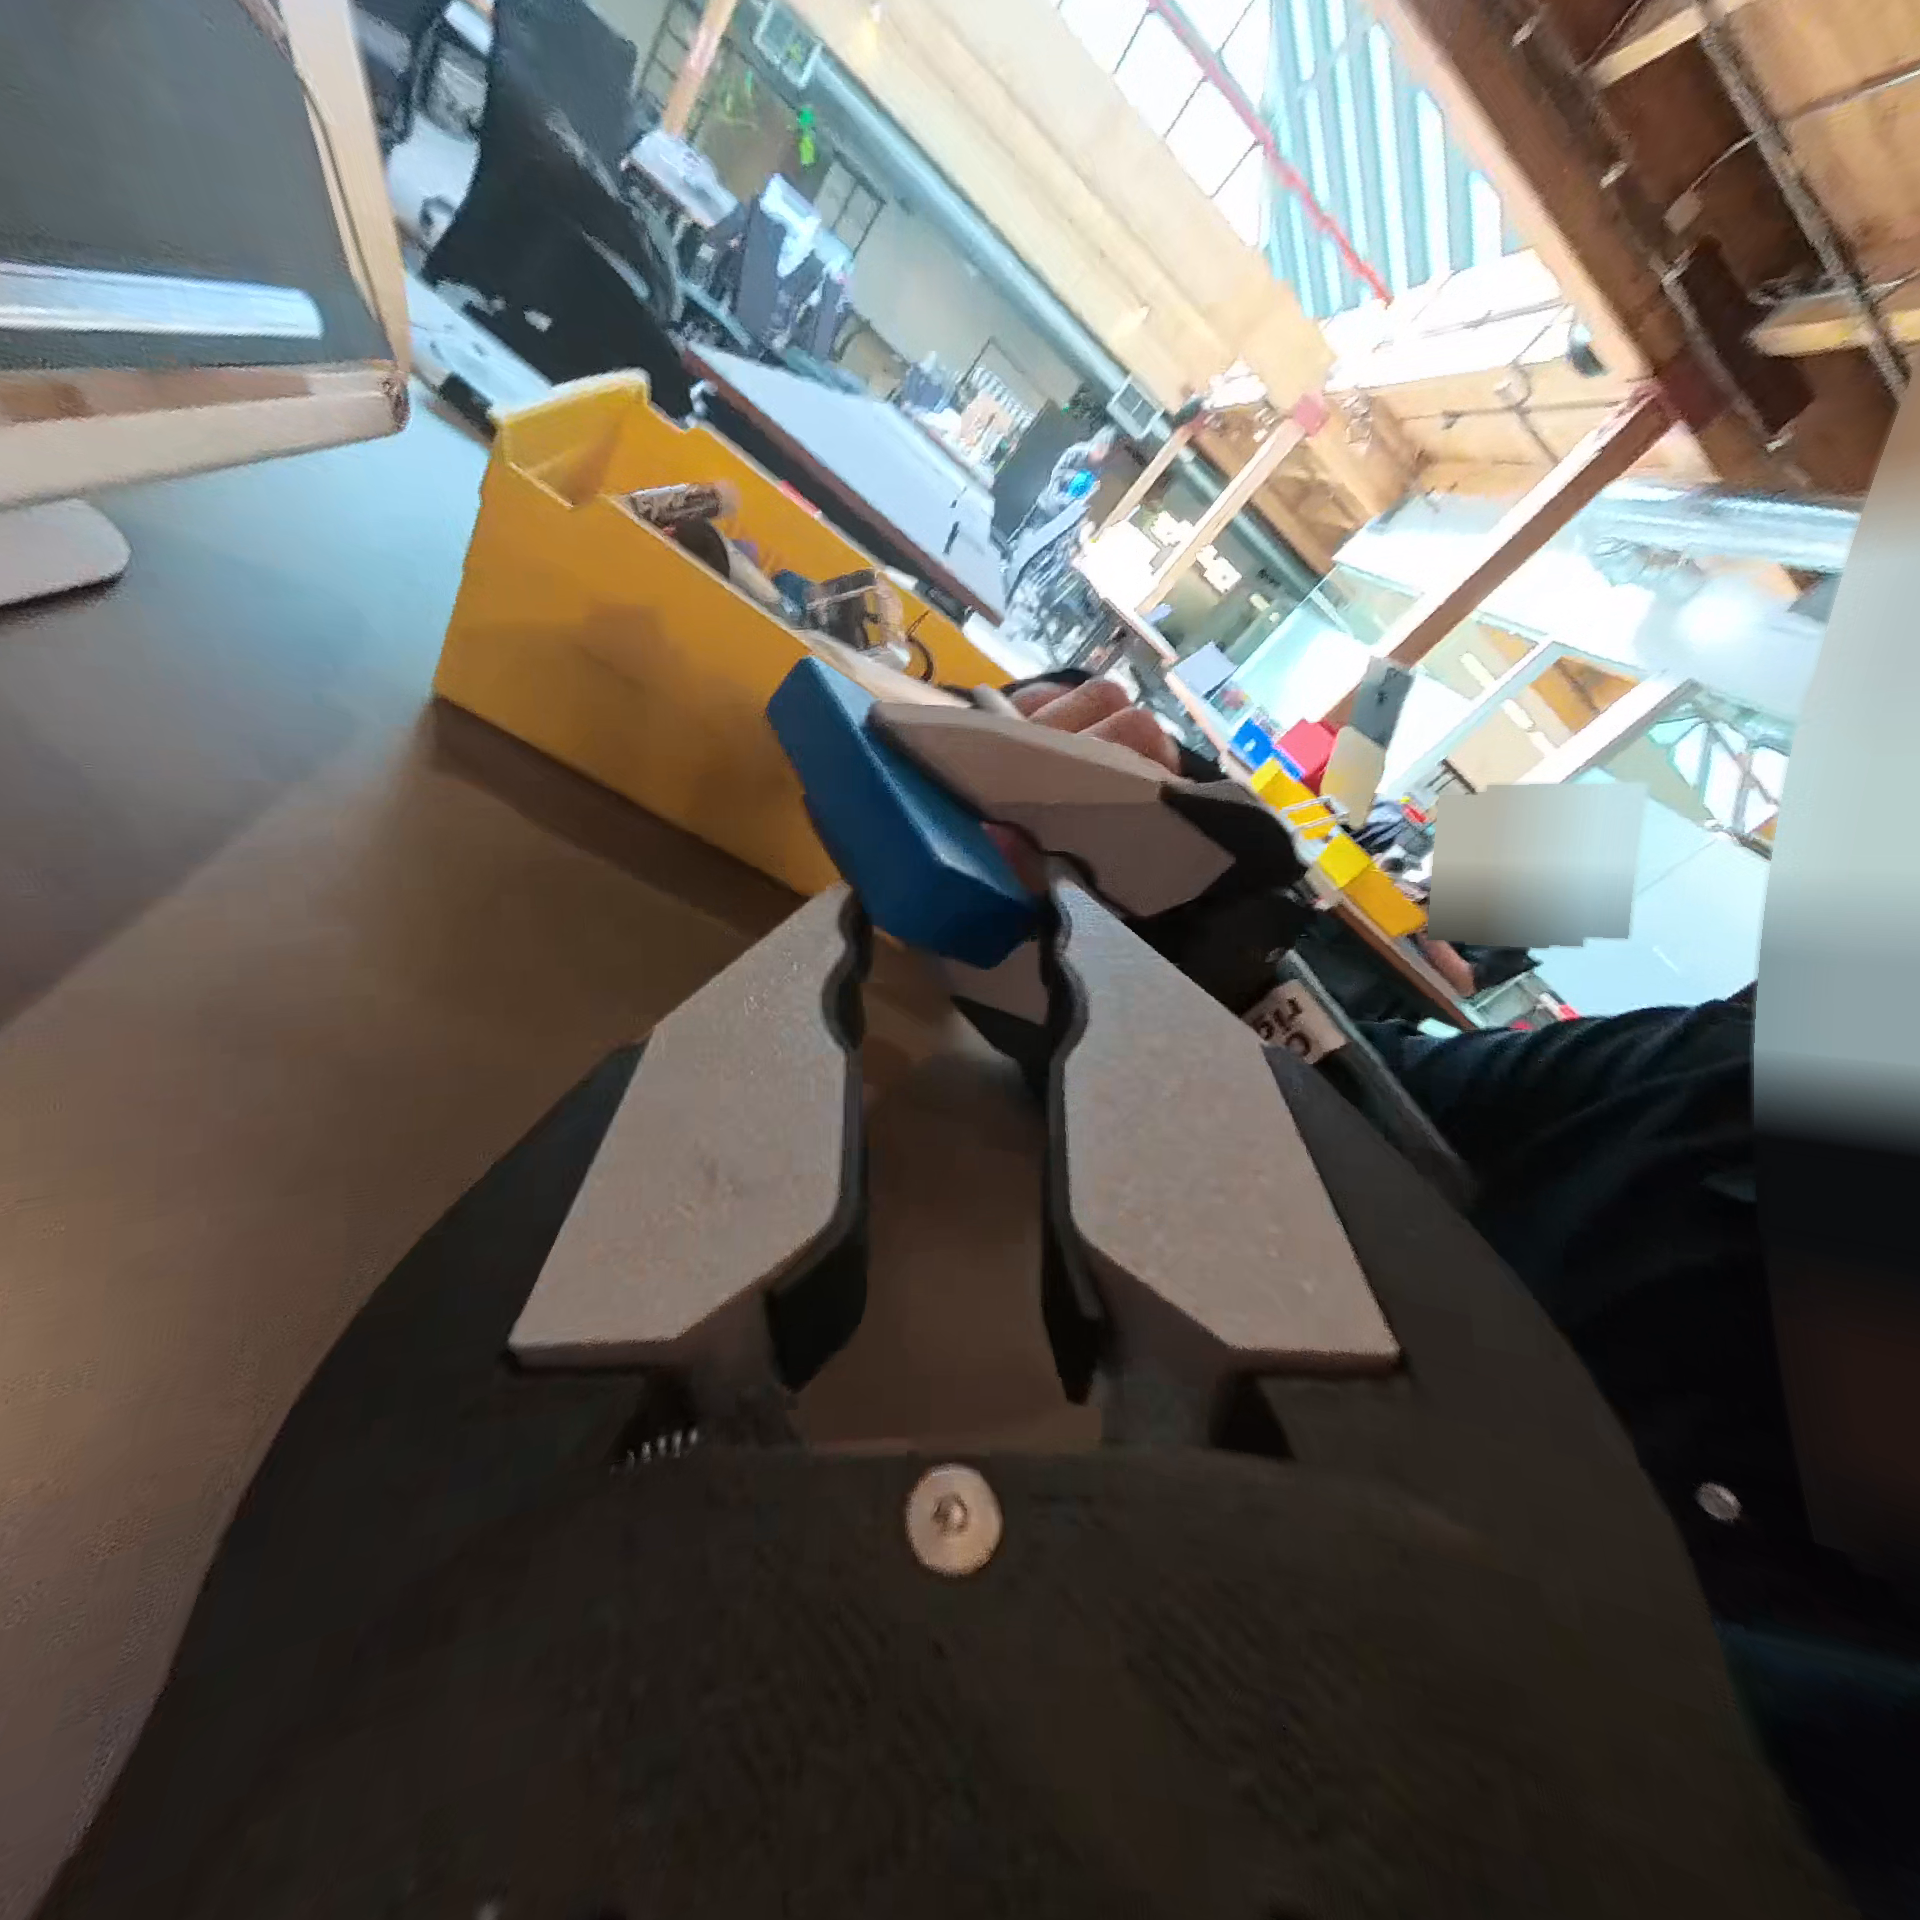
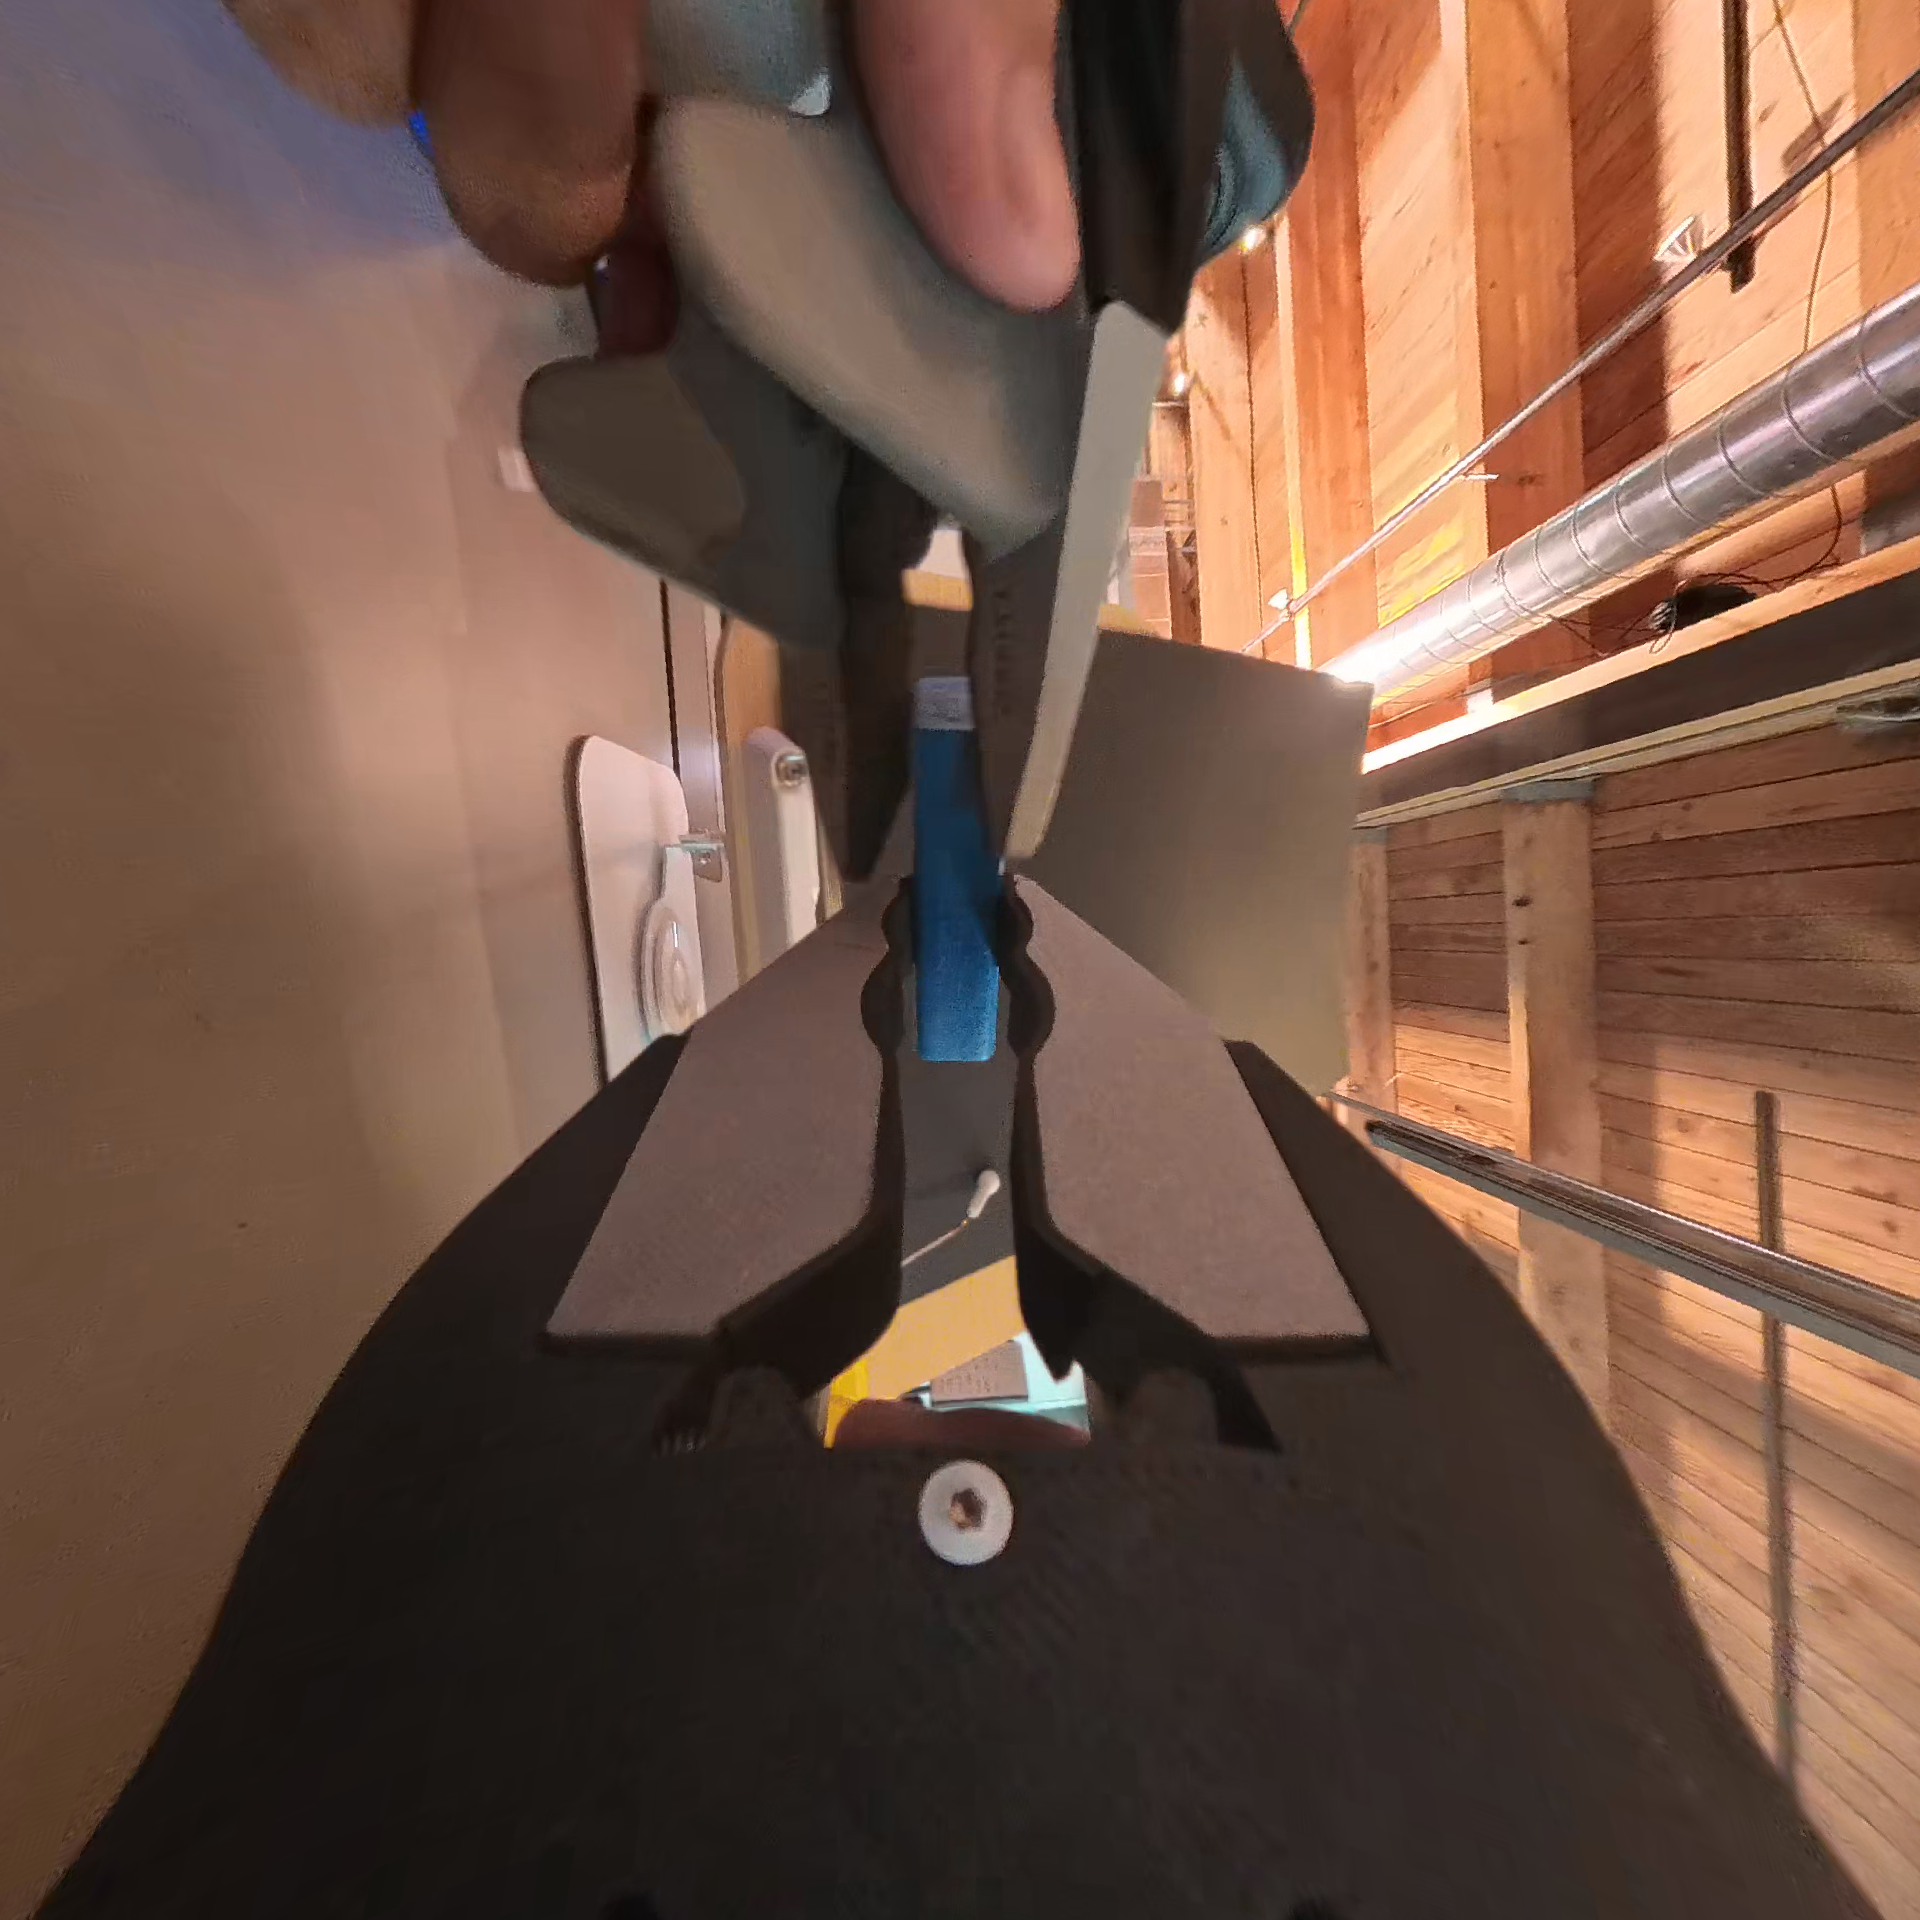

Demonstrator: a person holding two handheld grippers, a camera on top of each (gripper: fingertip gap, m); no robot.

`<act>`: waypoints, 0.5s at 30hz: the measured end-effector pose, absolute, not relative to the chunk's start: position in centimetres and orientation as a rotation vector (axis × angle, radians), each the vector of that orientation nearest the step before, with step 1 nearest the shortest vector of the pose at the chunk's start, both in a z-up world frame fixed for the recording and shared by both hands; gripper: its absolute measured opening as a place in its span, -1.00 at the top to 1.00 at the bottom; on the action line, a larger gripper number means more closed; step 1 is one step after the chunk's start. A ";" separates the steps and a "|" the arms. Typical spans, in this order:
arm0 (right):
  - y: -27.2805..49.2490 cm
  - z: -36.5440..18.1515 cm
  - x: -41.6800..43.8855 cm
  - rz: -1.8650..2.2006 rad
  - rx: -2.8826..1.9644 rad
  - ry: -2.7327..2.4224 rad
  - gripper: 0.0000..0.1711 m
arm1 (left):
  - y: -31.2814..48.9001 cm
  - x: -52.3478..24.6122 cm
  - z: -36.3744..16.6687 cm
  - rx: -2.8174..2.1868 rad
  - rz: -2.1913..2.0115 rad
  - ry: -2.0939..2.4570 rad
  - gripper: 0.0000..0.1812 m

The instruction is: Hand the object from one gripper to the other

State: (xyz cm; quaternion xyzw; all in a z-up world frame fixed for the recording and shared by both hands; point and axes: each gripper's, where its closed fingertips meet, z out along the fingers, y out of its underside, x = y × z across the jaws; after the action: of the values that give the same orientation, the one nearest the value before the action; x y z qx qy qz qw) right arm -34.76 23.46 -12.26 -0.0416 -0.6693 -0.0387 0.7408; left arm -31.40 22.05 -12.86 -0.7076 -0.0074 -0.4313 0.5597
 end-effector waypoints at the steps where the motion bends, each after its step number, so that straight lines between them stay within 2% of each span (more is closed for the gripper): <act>1: 23.4 -12.0 -34.7 -0.081 -0.078 -1.448 0.86 | 22.0 -31.4 -12.6 -1.649 -1.016 -0.011 0.68; 6: 23.4 -11.7 -34.4 -0.095 -0.049 -1.434 0.86 | 22.1 -31.1 -12.3 -1.629 -1.034 -0.005 0.68; 8: 23.2 -11.7 -34.4 -0.115 -0.028 -1.429 0.86 | 22.0 -31.2 -12.2 -1.617 -1.059 -0.024 0.60; 13: 23.4 -11.7 -34.6 -0.127 -0.041 -1.423 0.84 | 22.3 -31.8 -12.3 -1.618 -1.024 -0.044 0.68; 15: 23.8 -11.9 -34.7 -0.089 -0.092 -1.438 0.74 | 22.6 -32.7 -12.7 -1.640 -0.915 -0.057 0.81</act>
State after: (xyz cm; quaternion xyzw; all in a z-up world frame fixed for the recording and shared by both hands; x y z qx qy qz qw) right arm -34.72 23.77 -11.94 -0.0422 -0.6580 -0.0406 0.7508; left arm -32.68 22.62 -12.67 -0.7044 -0.0243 -0.3931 0.5905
